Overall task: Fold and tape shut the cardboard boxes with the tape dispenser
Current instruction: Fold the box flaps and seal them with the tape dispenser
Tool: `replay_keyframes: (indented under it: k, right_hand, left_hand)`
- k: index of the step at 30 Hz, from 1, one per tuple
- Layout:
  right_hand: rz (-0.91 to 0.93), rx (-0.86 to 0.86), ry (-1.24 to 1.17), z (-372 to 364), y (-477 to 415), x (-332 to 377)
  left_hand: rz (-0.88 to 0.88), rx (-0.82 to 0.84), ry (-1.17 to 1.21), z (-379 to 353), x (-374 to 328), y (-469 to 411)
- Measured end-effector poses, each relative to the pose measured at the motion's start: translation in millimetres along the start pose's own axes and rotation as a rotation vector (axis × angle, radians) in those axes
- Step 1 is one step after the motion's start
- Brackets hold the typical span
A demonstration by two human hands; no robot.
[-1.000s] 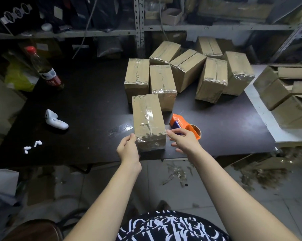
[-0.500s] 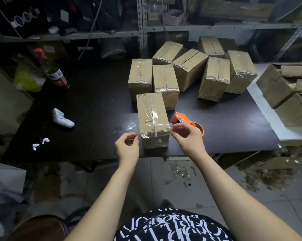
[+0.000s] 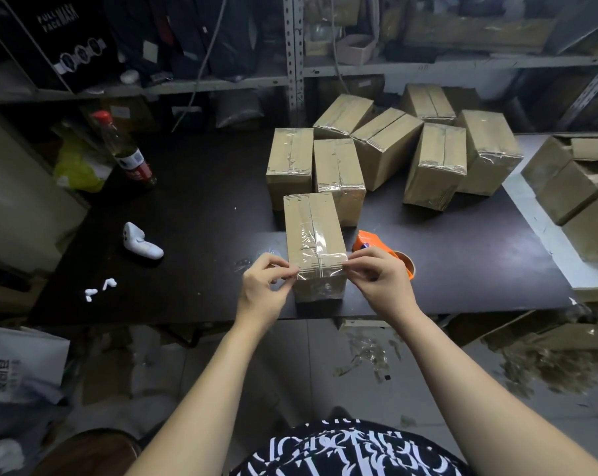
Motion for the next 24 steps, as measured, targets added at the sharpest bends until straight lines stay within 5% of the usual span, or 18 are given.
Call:
replay_keyframes:
  k: [10, 16, 24]
  right_hand:
    - [-0.022, -0.054, -0.083, -4.0, 2.5, -6.1]
    - [-0.1, -0.02, -0.096, -4.1, 2.0, -7.1]
    - [-0.236, 0.044, -0.226, -12.7, -6.2, -22.9]
  left_hand:
    - [-0.181, -0.006, -0.124, -6.0, -7.4, -2.3]
    - [-0.121, -0.113, -0.04, -4.3, 0.1, 5.3]
    - [-0.121, -0.041, -0.007, -5.3, 3.4, 6.2]
Point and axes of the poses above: each hand's wrist, its own y-axis away from the middle knuckle, its own z-axis out of the back of the hand, x = y × z, the point moved 9 cm from there along -y, towards the middle knuckle, and after that the axes turned 2 degrees about y, right-handed, at the moved point
